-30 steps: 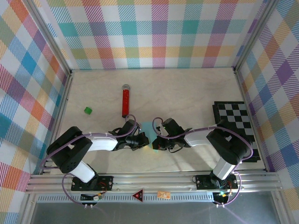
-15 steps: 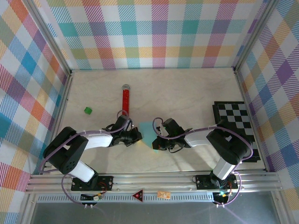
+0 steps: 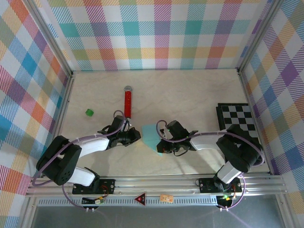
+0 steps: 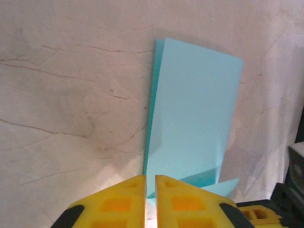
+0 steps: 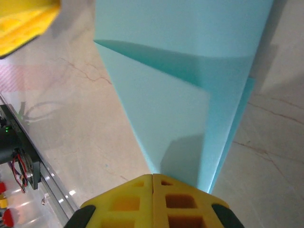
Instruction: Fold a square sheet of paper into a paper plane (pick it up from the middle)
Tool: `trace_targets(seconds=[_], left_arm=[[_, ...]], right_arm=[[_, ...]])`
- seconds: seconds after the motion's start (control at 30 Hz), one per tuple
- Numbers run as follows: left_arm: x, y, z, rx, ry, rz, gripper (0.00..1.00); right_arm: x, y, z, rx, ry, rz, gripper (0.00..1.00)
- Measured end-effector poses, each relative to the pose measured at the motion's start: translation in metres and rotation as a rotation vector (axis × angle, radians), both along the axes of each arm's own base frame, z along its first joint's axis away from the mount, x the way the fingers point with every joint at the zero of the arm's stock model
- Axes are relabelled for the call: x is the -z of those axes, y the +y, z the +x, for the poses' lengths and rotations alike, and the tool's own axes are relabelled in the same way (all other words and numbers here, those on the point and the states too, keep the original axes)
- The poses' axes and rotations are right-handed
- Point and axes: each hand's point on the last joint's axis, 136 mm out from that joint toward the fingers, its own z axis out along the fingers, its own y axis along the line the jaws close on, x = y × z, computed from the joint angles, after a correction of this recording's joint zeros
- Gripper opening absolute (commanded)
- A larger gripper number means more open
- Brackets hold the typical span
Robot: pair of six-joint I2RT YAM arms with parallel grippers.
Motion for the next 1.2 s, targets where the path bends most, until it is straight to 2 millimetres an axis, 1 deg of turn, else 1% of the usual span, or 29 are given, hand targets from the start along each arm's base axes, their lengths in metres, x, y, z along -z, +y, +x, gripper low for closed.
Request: trace_targets(seconds=[0.17,0.2,0.27,0.3,0.33,0.4,0.47,0.53,0.57,0.67,0.77,0.87,1.03,1.2], left_arm=[[-0.003,-0.003,-0.001,0.016,0.002,-0.017,0.27],[-0.005,-0.005,0.000,0.021,0.000,-0.021,0.28],[-0.008,-0.008,0.003,0.030,-0.003,-0.029,0.29],[-0.009,-0.010,0.005,0.033,-0.005,-0.031,0.29],[-0.010,-0.012,0.007,0.034,-0.006,-0.034,0.30],[-0.010,-0.014,0.010,0.037,-0.005,-0.036,0.30],[-0.009,-0.016,0.012,0.039,0.003,-0.036,0.31],[-0.006,-0.018,0.012,0.047,0.019,-0.039,0.33],[-0.003,-0.019,0.012,0.050,0.028,-0.039,0.36],[0.002,-0.020,0.011,0.062,0.056,-0.046,0.39],[0.004,-0.020,0.012,0.075,0.072,-0.056,0.42],[0.004,-0.021,0.012,0.088,0.084,-0.057,0.45],[0.006,-0.019,0.008,0.114,0.097,-0.032,0.48],[0.007,-0.018,0.005,0.128,0.104,-0.022,0.47]], right_arm=[[-0.039,-0.009,0.019,0.057,-0.157,0.035,0.14],[-0.045,-0.014,0.024,0.083,-0.183,0.035,0.18],[-0.050,-0.023,0.035,0.135,-0.222,0.025,0.22],[-0.051,-0.028,0.040,0.161,-0.233,0.014,0.28],[-0.051,-0.032,0.043,0.178,-0.243,0.005,0.32],[-0.048,-0.038,0.049,0.214,-0.247,-0.019,0.34],[-0.045,-0.041,0.049,0.226,-0.240,-0.032,0.36],[-0.041,-0.040,0.049,0.233,-0.223,-0.037,0.36],[-0.037,-0.040,0.049,0.234,-0.210,-0.043,0.37],[-0.023,-0.038,0.046,0.233,-0.161,-0.057,0.37],[-0.010,-0.037,0.042,0.222,-0.111,-0.073,0.39],[-0.002,-0.033,0.038,0.209,-0.068,-0.074,0.41],[0.003,-0.028,0.037,0.194,-0.046,-0.066,0.42],[-0.001,-0.023,0.039,0.184,-0.046,-0.048,0.42]])
